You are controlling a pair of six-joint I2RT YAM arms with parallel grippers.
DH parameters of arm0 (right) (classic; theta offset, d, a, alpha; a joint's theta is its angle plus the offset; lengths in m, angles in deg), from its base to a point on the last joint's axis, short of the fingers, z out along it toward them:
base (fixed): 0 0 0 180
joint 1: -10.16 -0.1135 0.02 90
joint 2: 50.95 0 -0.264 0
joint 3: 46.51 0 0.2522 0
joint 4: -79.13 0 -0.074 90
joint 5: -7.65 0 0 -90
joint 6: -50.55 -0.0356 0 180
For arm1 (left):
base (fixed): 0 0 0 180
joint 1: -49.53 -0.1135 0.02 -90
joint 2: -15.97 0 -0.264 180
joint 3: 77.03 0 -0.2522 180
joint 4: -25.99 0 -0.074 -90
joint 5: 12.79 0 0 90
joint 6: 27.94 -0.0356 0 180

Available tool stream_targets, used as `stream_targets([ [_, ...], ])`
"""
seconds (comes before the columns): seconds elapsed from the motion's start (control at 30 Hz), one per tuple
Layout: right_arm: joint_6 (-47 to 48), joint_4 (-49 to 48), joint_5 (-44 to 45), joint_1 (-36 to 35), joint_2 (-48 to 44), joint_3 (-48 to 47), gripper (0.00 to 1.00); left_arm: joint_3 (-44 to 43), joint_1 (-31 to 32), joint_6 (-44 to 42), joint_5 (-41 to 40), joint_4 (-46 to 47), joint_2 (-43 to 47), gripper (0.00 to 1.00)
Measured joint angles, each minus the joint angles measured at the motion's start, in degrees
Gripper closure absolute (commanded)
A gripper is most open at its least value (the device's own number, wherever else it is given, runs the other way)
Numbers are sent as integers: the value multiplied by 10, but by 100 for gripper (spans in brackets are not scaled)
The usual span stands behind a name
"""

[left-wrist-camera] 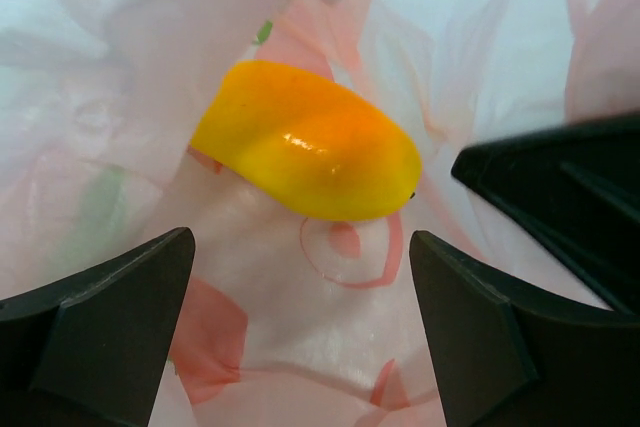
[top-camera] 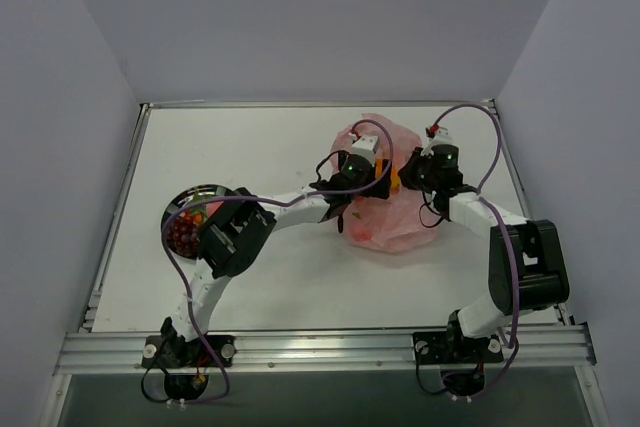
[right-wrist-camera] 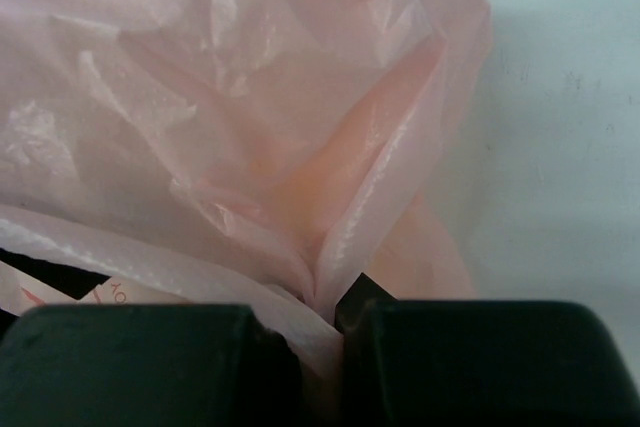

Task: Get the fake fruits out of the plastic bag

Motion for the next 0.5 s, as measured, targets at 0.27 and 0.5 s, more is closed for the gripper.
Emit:
stream_targets([
  [0.27, -9, -12, 0, -15, 0, 7, 100, -22, 0, 29, -12, -4, -6, 6],
  [0.5, -17, -32, 7, -24, -1, 35, 100, -60, 2, 83, -61, -16, -46, 6],
])
